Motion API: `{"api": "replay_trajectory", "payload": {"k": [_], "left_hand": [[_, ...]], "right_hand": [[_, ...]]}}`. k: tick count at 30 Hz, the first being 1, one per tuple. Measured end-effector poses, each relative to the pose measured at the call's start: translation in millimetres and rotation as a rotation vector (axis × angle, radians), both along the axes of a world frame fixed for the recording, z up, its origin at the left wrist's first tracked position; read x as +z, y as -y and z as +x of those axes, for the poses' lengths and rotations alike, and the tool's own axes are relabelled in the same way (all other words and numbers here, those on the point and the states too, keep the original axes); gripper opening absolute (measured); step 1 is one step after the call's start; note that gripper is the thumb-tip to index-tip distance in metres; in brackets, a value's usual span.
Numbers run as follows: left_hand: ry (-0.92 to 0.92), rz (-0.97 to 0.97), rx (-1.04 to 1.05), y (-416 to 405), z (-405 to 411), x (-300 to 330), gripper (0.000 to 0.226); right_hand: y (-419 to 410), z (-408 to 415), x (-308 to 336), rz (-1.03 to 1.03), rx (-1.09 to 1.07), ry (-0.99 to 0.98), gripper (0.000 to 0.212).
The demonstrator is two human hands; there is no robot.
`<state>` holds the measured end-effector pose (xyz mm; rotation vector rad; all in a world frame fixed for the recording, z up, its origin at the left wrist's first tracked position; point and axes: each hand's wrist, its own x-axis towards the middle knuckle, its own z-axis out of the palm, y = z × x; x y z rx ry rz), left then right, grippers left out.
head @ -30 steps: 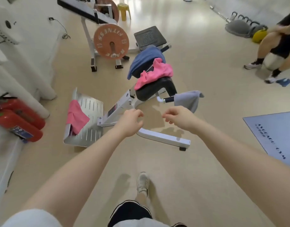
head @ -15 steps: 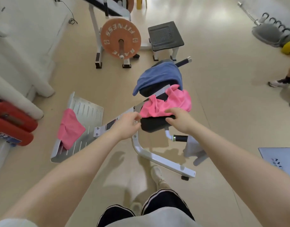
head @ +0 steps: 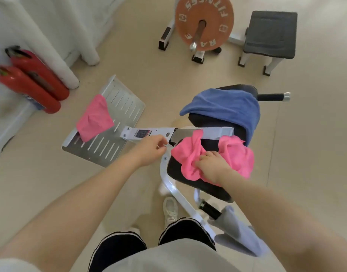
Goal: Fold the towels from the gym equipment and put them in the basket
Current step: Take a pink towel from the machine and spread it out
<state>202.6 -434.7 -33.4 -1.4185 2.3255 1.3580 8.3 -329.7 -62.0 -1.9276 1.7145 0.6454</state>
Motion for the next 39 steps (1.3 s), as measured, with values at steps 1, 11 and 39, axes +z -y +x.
{"api": "replay_trajectory", "payload": {"k": [1, 11, 39], "left_hand": [[-0.008, 0.012, 0.029, 0.5, 0.8, 0.0, 0.024], [-0.392, -0.093, 0.358, -18.5, 111.4, 51.9, 0.045], [-0.002, -0.22, 1.324, -419.5, 666.8, 73.0, 0.019]], "right_hand": [[6.6, 2.4, 5.1, 0.009, -0.064, 0.104, 0.027], [100.2, 134.5, 96.6, 0.028, -0.136, 0.919, 0.022], [-132.7, 741.0, 88.9, 0.336, 0.625, 0.85, 0.006]]}}
